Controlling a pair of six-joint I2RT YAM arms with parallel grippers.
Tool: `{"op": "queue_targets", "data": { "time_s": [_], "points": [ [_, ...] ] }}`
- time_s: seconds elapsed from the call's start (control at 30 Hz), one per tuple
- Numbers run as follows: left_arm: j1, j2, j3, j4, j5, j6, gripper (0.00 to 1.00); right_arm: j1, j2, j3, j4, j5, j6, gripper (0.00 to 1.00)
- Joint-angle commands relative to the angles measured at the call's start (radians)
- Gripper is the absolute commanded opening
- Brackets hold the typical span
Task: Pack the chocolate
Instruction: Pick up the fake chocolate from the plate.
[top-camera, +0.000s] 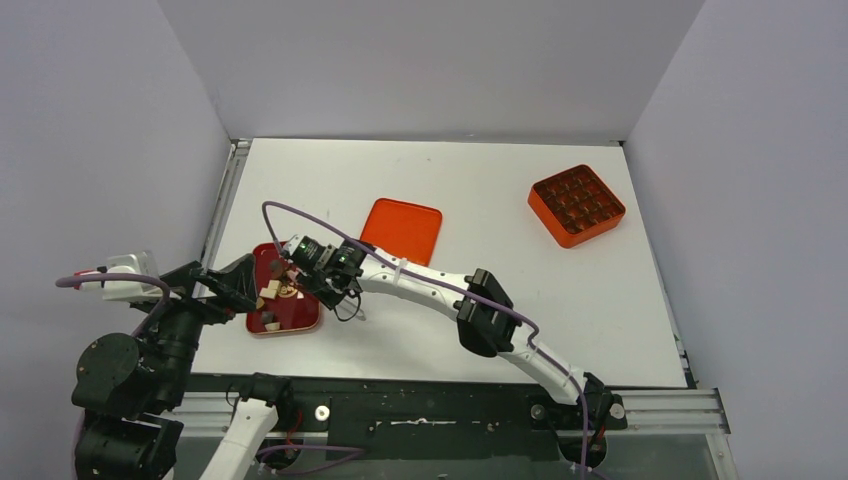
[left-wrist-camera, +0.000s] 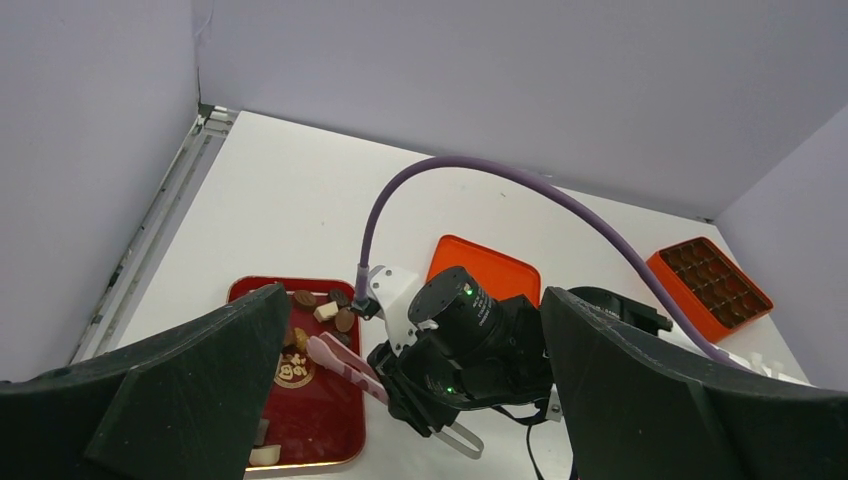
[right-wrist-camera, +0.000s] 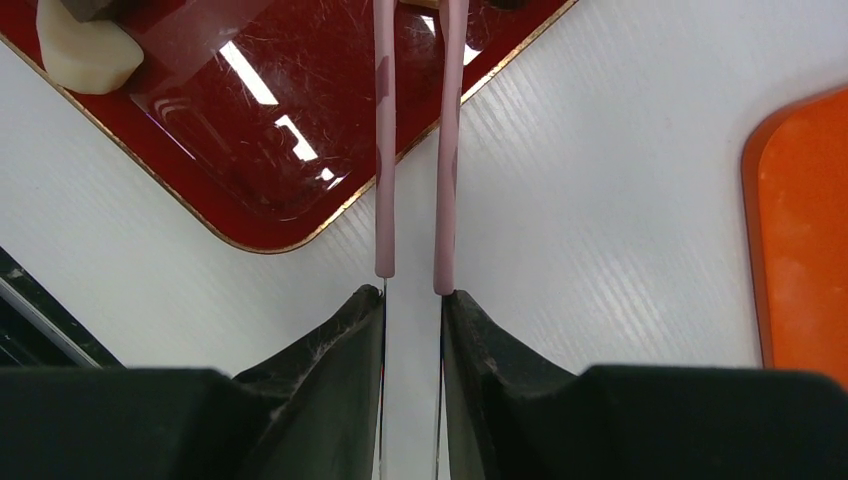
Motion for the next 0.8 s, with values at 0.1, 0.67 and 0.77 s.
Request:
{"op": "queue_targets", "data": {
  "time_s": [0.1, 0.67, 0.77],
  "points": [
    [-0.007, -0.022, -0.02, 0.063, 0.002, 0.036, 0.97, 0.002, -0.141, -0.07, 0.113, -0.05, 0.004, 0.15],
    [-0.012, -0.006, -0.262, 0.123, 0.113, -0.042, 0.97, -0.143, -0.473, -0.426, 0.222, -0.099, 0.029, 0.14],
    [-0.012, -0.006, -0.316, 0.149, 0.137, -0.049, 0.97, -0.182, -0.529, -0.481, 0.218, -0.081, 0.023, 0.15]
  ]
}}
